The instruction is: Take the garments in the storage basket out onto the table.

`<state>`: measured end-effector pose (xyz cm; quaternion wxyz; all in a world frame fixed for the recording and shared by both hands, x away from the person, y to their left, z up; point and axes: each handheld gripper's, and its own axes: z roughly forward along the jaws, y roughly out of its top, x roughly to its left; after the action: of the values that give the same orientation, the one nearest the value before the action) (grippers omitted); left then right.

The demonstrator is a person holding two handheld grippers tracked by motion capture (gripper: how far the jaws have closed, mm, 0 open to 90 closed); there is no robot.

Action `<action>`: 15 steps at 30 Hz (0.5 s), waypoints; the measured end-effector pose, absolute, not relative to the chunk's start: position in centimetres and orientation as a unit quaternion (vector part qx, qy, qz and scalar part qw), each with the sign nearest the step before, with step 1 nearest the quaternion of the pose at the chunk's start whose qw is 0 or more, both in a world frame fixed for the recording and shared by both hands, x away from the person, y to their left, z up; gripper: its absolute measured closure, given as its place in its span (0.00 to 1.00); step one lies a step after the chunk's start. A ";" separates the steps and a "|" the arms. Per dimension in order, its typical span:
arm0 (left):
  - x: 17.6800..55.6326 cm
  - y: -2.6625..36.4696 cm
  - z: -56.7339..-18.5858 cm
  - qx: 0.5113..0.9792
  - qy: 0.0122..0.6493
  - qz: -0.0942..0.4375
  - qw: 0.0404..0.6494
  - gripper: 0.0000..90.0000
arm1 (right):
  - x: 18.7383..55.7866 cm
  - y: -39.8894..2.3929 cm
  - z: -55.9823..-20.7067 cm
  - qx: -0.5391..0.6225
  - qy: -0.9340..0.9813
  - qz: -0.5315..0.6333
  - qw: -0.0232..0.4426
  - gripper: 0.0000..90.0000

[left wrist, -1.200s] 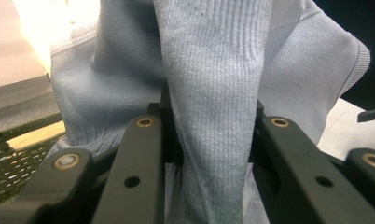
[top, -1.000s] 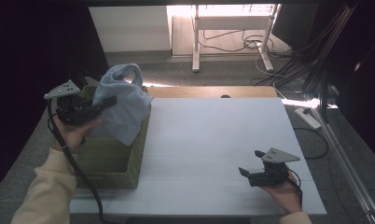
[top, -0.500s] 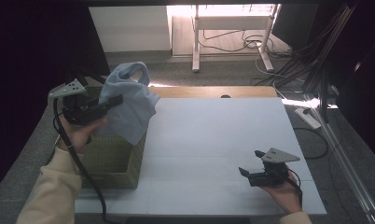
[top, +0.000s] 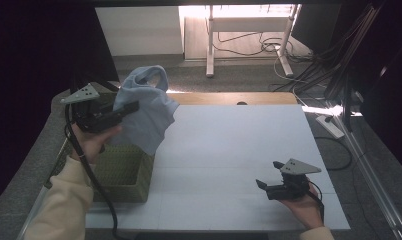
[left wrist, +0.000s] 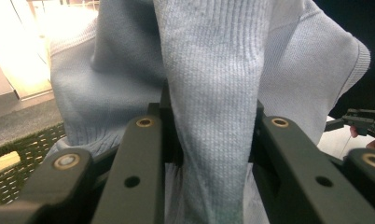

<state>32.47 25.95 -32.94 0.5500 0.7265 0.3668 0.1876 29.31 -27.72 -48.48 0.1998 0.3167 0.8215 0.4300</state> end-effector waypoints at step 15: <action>32.5 23.9 -33.0 0.733 0.345 0.168 0.562 0.79 | 29.3 -27.7 -48.5 0.315 0.823 0.427 0.201 0.12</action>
<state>32.46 23.86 -33.00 0.5617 0.7327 0.3453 0.1683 29.33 -27.71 -48.53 0.2013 0.3155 0.8233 0.4267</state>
